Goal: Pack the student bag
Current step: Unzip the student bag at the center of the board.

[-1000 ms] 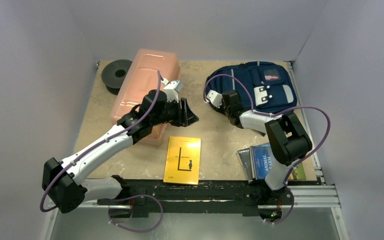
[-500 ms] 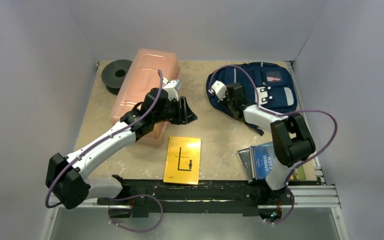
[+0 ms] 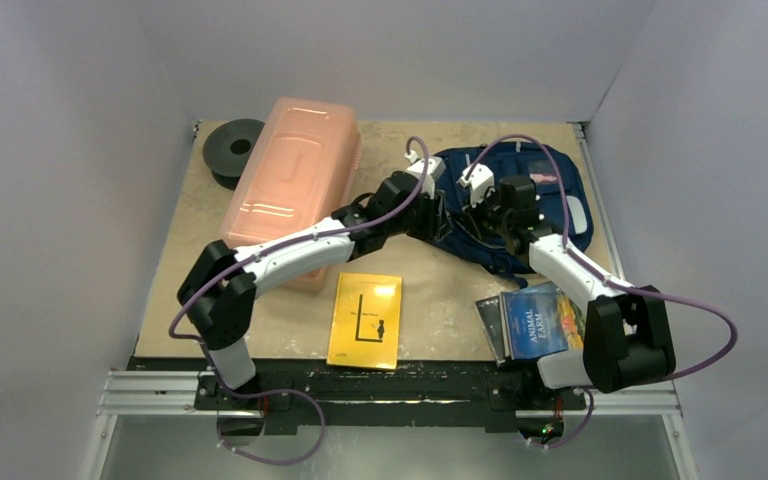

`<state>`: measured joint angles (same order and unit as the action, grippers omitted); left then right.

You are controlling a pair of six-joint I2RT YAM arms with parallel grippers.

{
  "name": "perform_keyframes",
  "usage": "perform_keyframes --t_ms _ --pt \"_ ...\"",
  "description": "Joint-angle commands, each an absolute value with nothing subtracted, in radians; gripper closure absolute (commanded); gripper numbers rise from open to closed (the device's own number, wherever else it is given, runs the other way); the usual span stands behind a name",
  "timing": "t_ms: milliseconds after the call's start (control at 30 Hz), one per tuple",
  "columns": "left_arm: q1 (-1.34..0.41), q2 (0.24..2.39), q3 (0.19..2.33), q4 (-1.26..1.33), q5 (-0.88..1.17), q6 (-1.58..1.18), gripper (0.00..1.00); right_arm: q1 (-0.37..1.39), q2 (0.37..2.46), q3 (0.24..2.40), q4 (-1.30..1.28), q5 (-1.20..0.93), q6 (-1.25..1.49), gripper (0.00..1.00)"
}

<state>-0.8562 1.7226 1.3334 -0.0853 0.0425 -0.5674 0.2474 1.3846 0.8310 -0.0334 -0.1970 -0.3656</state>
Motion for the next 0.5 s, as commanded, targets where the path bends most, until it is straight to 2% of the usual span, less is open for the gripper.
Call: perform_keyframes --t_ms 0,200,300,467 --pt "-0.884 1.820 1.421 -0.071 -0.070 -0.450 0.68 0.226 1.324 0.841 -0.036 -0.271 -0.260 1.00" --pt "-0.897 1.936 1.507 -0.060 -0.096 -0.487 0.71 0.221 1.317 0.841 -0.035 -0.305 -0.221 1.00" --pt "-0.913 1.983 1.554 -0.095 -0.147 -0.506 0.66 0.219 1.304 0.835 -0.036 -0.306 -0.219 1.00" --pt "-0.928 2.038 1.624 -0.180 -0.262 -0.523 0.66 0.218 1.292 0.838 -0.039 -0.307 -0.215 1.00"
